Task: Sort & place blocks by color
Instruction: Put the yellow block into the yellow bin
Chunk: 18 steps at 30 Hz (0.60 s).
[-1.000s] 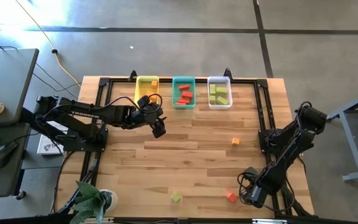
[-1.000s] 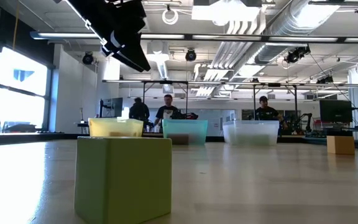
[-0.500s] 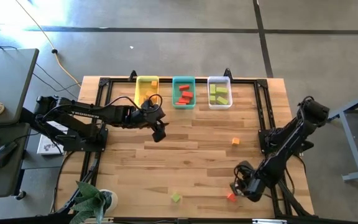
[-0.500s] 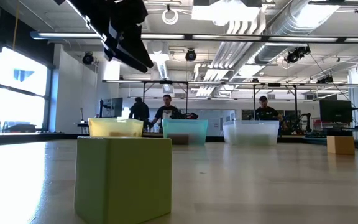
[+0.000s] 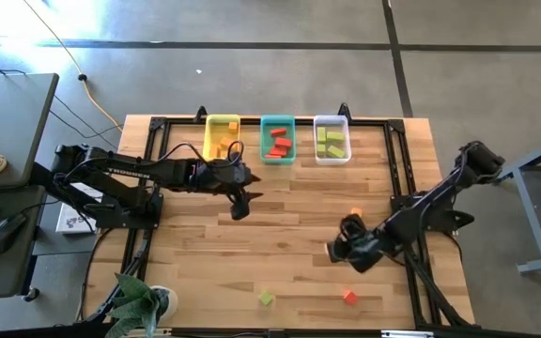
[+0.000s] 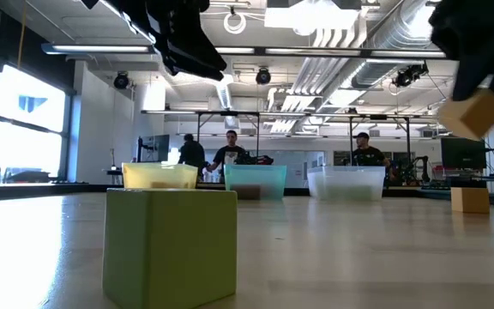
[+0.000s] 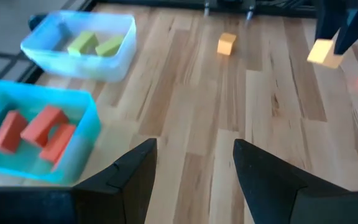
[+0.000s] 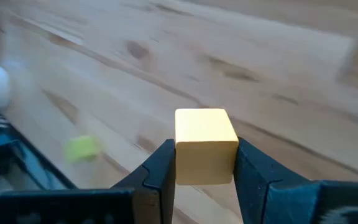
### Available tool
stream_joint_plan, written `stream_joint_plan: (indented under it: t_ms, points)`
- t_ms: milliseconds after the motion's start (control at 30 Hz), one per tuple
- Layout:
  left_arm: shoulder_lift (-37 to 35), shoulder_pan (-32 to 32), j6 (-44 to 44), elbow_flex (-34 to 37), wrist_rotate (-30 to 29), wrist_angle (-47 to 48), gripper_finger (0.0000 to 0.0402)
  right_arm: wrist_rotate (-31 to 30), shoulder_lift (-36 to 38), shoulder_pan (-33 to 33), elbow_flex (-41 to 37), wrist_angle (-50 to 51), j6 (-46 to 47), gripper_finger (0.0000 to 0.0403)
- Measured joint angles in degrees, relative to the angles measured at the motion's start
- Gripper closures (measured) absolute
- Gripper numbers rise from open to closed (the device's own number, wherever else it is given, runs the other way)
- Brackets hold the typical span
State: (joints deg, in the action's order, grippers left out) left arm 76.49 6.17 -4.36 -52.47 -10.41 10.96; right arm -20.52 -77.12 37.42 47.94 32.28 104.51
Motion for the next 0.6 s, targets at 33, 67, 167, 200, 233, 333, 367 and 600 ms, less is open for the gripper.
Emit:
stream_joint_plan:
  t_ms: [33,67,167,200,233,333,367,600]
  points:
    - [0.0,0.0,0.7,0.0,0.1,-0.6,0.0202,0.0,0.0,-1.2,0.0,-1.4,-1.5,0.0305]
    - [0.0,0.0,1.6,0.0,0.4,-1.1,0.0202,0.0,0.0,-2.5,0.0,-2.9,-3.1,0.0305]
    - [0.0,0.0,4.9,0.0,1.9,-2.8,0.0202,-1.2,0.0,-6.0,0.0,-8.4,-8.1,0.0305]
    - [0.0,0.0,6.0,0.0,2.4,-3.4,0.0202,-1.8,0.0,-7.2,0.0,-10.5,-9.9,0.0305]
    - [0.0,0.0,7.1,0.0,3.0,-3.9,0.0202,-1.9,0.0,-8.3,0.0,-12.4,-11.7,0.0305]
    - [0.0,-0.3,10.5,0.0,3.8,-5.2,0.0202,-2.0,0.0,-11.6,0.0,-17.5,-16.5,0.0305]
    - [0.0,-0.5,11.8,0.0,3.8,-5.5,0.0202,-2.0,0.0,-12.6,0.0,-19.2,-18.1,0.0305]
    - [0.0,-2.4,16.5,0.0,3.9,-8.4,0.0202,-0.4,0.0,-18.5,0.0,-30.5,-28.5,0.0305]
